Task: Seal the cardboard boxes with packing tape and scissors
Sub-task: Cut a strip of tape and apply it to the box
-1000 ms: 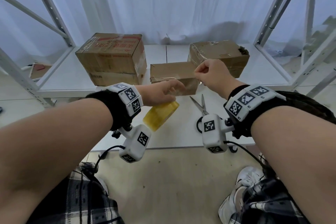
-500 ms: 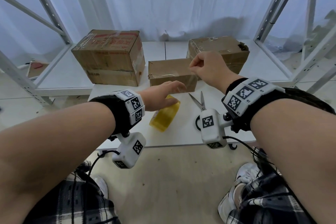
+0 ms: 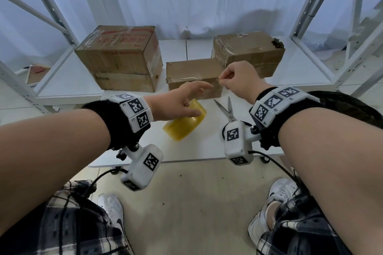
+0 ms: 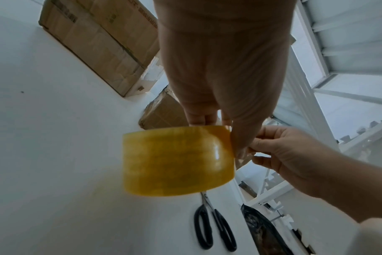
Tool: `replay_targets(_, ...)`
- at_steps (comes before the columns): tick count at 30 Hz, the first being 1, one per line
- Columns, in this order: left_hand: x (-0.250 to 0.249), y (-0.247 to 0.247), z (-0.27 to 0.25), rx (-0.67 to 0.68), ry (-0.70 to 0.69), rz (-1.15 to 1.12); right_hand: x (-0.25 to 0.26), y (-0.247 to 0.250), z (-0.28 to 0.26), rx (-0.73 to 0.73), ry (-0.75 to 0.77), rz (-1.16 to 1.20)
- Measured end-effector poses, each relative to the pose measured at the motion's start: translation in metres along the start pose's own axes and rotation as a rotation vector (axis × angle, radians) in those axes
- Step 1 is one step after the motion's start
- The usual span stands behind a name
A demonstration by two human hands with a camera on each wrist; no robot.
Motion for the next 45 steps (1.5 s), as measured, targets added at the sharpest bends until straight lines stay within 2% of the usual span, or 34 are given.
replay_targets(9,-0.013,0.005,0.003,-0.036,-0.040,-0.085,0.004,-0.005,0.000,-0.001,0.006,-0.014)
replay_targets(16,-0.004,0.014,-0.004,-0.045,0.038,0.006,0.017,0.003,-0.001,-0.040,0.070,0.036)
replay_targets(22,-0.001,0.021,-0.004,-0.106,0.078,-0.138,0.030,0.009,-0.003,-0.057,0.110,0.109)
replay_targets(26,0.005,0.019,-0.004,-0.083,0.106,-0.026,0.033,0.012,-0.003,-0.056,0.117,0.094)
replay_targets(30,0.024,0.020,-0.007,-0.110,0.231,0.005,0.032,0.006,-0.004,-0.020,0.120,0.062)
replay_targets(35,0.044,0.025,-0.013,-0.146,0.399,-0.177,0.035,0.005,-0.004,-0.036,0.107,0.059)
replay_targets(38,0.041,0.027,-0.013,-0.132,0.371,-0.237,0.030,0.003,-0.002,-0.049,0.073,0.046)
replay_targets(45,0.016,0.030,-0.010,-0.117,0.189,-0.323,0.017,0.005,0.000,-0.051,0.024,0.044)
Point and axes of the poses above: each hand's wrist, its own z-axis towards the middle knuckle, its own y-axis out of the back of the hand, x = y × z, the point moved 8 cm from there along z, towards the middle knuckle, and after that the axes turned 15 degrees about -y, right-handed, at the moved point
